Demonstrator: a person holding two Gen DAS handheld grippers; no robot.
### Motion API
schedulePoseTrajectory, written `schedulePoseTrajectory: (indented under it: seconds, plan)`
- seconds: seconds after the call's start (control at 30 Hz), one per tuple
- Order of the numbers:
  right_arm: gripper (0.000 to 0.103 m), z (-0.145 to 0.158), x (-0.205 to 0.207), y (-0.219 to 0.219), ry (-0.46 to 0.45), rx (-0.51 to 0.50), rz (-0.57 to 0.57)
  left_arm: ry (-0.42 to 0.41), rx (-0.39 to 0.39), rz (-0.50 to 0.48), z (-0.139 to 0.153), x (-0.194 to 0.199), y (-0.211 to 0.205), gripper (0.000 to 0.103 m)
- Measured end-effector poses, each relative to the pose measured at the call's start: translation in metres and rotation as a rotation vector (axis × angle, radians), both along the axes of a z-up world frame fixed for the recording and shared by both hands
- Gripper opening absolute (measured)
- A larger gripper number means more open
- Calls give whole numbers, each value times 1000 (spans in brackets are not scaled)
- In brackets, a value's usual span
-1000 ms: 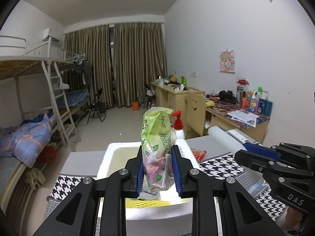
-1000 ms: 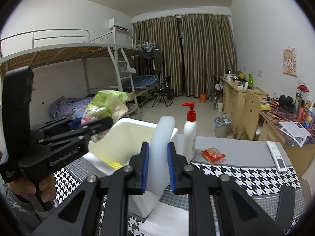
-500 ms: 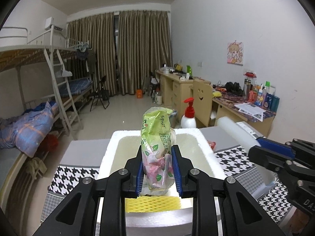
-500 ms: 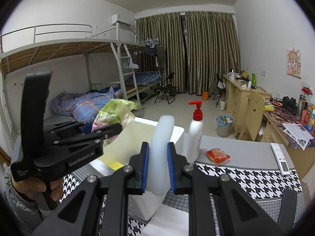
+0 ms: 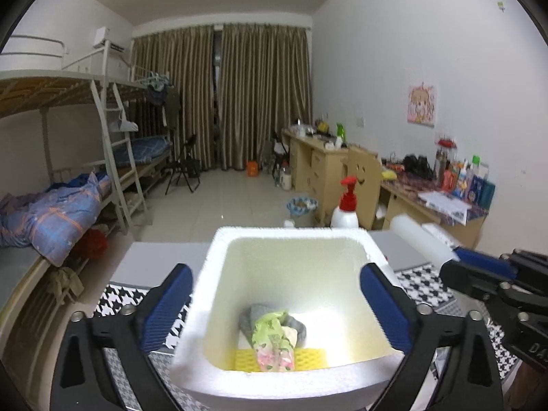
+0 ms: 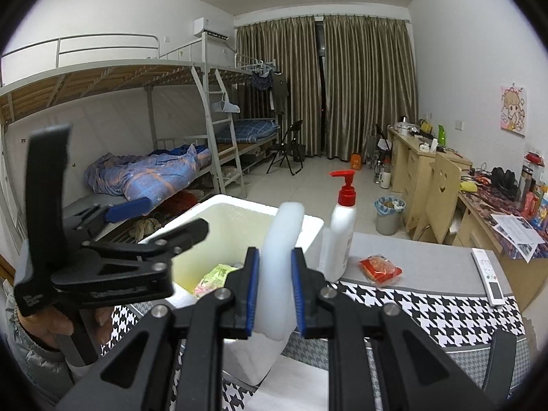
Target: Organize soft objects
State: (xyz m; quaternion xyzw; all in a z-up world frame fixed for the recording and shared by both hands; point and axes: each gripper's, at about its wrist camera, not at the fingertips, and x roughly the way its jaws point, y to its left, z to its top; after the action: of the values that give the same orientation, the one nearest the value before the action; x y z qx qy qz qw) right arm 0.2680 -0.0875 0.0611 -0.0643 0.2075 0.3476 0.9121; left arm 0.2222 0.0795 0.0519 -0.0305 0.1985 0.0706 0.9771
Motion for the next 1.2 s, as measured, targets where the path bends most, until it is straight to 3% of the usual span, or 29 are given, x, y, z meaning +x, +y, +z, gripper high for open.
schedulePoseTrajectory:
  seconds: [0.33,0.9,1.2]
  plan:
    - [22,-2,7,13,7,-15,20,-71,7,93,11,-24,24,102]
    - [22,0,8,45,16,-42,51,-85,-22,140,3,-45,52,102]
    - [22,-3,14,58,20,-56,46,-61,19,189,-5,-55,62,102]
